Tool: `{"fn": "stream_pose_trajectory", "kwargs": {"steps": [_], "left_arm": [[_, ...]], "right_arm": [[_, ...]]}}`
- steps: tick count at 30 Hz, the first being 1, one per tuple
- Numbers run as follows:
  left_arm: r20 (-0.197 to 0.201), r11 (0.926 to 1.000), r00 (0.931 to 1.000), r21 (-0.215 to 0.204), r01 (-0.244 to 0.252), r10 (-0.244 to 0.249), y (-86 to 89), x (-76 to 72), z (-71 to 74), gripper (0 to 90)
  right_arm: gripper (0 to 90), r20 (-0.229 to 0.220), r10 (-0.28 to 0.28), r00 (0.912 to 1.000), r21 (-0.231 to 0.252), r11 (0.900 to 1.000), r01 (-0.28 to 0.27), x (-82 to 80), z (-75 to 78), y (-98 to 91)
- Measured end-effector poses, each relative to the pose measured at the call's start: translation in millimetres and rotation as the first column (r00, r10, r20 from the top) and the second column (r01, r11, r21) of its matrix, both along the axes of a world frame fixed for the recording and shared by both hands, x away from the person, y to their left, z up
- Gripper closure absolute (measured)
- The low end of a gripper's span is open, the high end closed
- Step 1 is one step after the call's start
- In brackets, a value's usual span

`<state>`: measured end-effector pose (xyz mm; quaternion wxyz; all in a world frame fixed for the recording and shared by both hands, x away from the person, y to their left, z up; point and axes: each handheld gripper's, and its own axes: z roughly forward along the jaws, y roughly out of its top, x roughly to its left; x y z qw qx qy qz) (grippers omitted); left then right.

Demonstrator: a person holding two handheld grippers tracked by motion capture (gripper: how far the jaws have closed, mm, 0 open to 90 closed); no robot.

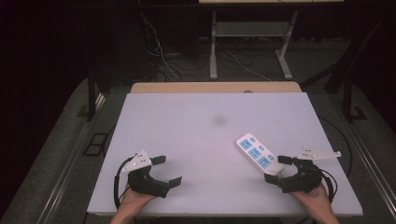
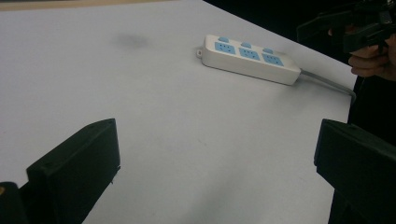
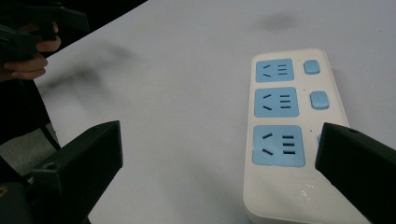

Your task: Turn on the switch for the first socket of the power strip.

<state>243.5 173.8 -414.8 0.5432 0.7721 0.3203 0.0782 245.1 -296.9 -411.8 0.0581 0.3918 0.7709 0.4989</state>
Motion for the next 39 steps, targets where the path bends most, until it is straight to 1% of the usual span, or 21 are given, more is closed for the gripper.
{"fn": "stream_pose_trajectory", "kwargs": {"steps": [11, 16, 21, 26, 30, 35, 39], "left_arm": [[-0.003, 1.0, 1.0, 0.003, 0.003, -0.003, -1.7, -0.4, -0.9, 0.0], [-0.006, 1.0, 1.0, 0.002, 0.0, 0.0, -2.3, -0.4, -1.6, 0.0], [-0.011, 0.9999, 0.9999, 0.01, 0.004, -0.004, -4.3, -0.4, -2.9, 0.0], [-0.014, 0.9999, 0.9999, 0.011, 0.006, -0.006, -5.1, -0.6, -3.6, 0.0], [-0.017, 1.0, 0.9999, 0.008, 0.0, 0.0, -5.5, -0.2, -3.9, 0.0], [-0.016, 1.0, 0.9999, 0.009, -0.002, 0.002, -5.4, -0.6, -3.9, 0.0], [-0.018, 1.0, 0.9998, 0.009, -0.001, 0.001, -5.4, -0.2, -4.2, 0.0]], "right_arm": [[0.3, -0.003, -0.001, 1.0, -0.014, 0.9999, 0.001, 0.6, 1.5, 1.3], [0.3, 0.0, 0.002, 1.0, -0.031, 0.9995, -0.002, 2.5, 4.5, 1.4], [0.3, -0.013, -0.006, 0.9999, -0.034, 0.9994, 0.006, 4.9, 7.2, -0.9], [0.3, -0.029, -0.006, 0.9996, -0.044, 0.999, 0.005, 6.3, 8.0, -3.6], [0.3, -0.033, -0.006, 0.9994, -0.045, 0.999, 0.004, 8.0, 9.1, -5.1], [0.3, -0.04, 0.005, 0.9992, -0.067, 0.9977, -0.008, 11.7, 13.4, -6.0], [0.3, -0.039, 0.026, 0.9989, -0.102, 0.9943, -0.03, 17.1, 23.1, -5.1]]}}
